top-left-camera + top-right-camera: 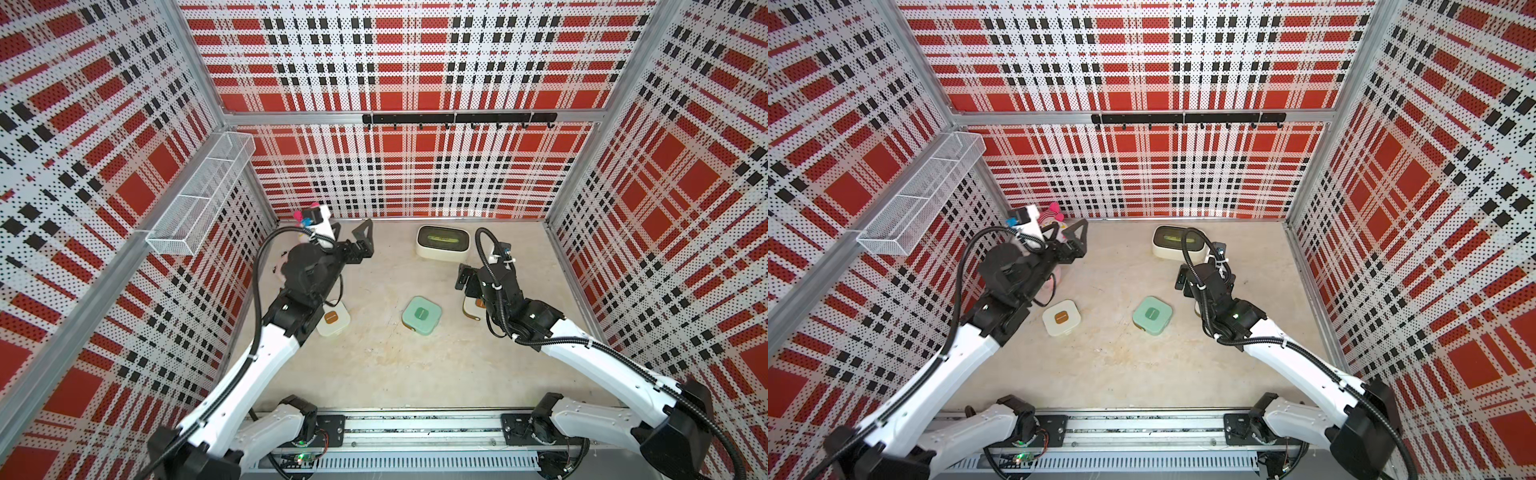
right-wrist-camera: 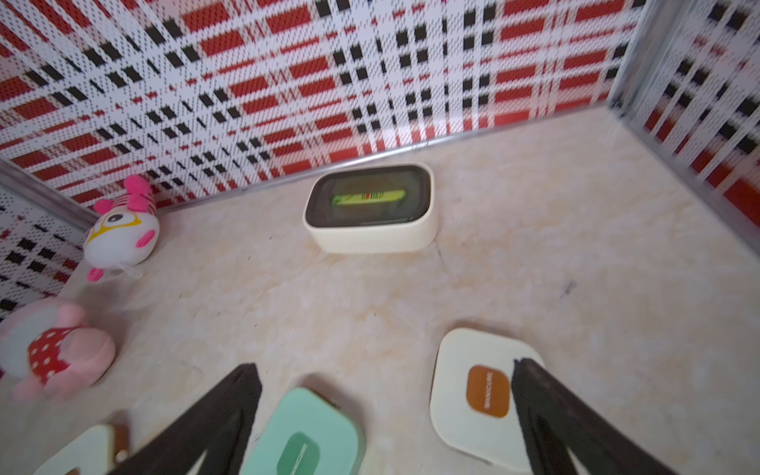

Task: Organize nail clipper sets
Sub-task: Reset both arms

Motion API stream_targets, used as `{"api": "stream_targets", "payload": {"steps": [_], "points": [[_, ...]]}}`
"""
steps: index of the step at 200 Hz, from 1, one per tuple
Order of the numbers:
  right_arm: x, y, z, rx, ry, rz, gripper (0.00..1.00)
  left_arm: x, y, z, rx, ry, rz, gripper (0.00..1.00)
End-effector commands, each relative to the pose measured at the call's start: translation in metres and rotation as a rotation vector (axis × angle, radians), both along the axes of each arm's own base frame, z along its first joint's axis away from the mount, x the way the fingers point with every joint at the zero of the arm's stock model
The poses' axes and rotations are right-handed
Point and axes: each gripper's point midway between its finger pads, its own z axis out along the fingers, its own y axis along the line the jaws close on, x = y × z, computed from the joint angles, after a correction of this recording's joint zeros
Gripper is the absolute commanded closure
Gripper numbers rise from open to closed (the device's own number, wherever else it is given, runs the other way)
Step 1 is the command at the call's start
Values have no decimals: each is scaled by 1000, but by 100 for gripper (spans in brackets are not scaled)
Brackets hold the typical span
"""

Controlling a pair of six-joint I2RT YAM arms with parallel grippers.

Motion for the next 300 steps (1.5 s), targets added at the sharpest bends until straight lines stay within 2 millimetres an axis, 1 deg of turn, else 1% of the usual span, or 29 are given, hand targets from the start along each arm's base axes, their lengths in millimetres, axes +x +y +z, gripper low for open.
{"api": "stream_targets", "payload": {"steps": [1,5,12,23,33,45,46,50,61,70,83,94,117,125,137,163,186,191,199,211,222,235,240,248,260,267,278,290,300], "points": [[6,-7,21,-175,-121,25,0,-23,47,-3,4,-152,215,2],[7,-5,22,-182,-138,43,0,-28,51,-3,-8,-170,224,2],[11,-8,25,-176,-161,25,0,-35,59,-2,-21,-201,244,2],[22,-20,23,-152,-159,-12,0,-32,77,-16,-5,-173,326,2],[34,-37,18,-127,-141,-56,0,-25,105,-45,-24,-105,453,2],[44,-59,11,-123,-139,-125,0,-18,132,-79,50,-69,533,2],[44,-61,10,-125,-140,-129,0,-18,133,-78,53,-71,538,2],[46,-68,8,-131,-145,-147,0,-16,142,-94,69,-43,569,2],[49,-81,3,-166,-162,-162,0,-13,165,-127,80,15,631,2],[48,-95,-3,-208,-172,-190,0,-14,178,-155,103,70,684,2],[43,-118,-18,-256,-158,-235,0,-18,184,-184,149,107,714,2],[36,-137,-33,-274,-131,-274,0,-22,189,-202,140,126,739,2],[16,-165,-68,-338,-83,-325,0,-21,190,-225,153,147,742,2],[9,-170,-81,-353,-78,-332,0,-21,190,-230,165,141,739,2],[4,-171,-91,-346,-95,-315,0,-22,189,-233,169,118,740,2],[3,-163,-97,-336,-177,-263,0,-15,186,-230,166,83,715,2],[11,-157,-109,-334,-219,-222,0,-10,180,-237,184,69,681,2],[14,-156,-114,-339,-218,-214,0,-10,177,-232,179,35,666,2],[18,-156,-112,-361,-236,-217,0,-7,174,-234,192,34,643,2],[24,-149,-110,-356,-263,-178,0,-6,176,-245,197,72,650,2],[29,-149,-107,-362,-288,-180,0,-6,175,-239,188,27,649,2],[33,-144,-119,-347,-280,-149,0,3,172,-241,208,37,636,2],[34,-142,-116,-358,-311,-137,0,6,172,-243,215,52,630,2],[33,-147,-116,-352,-326,-167,0,9,170,-244,220,62,621,2],[34,-156,-130,-279,-263,-161,0,16,168,-246,233,75,611,2],[37,-159,-130,-287,-284,-170,0,21,168,-249,242,98,612,2],[42,-153,-131,-315,-277,-155,0,26,165,-251,262,115,618,2],[48,-155,-139,-284,-217,-134,0,27,165,-251,267,119,622,2],[52,-155,-136,-284,-237,-127,0,27,165,-251,266,119,622,2]]}}
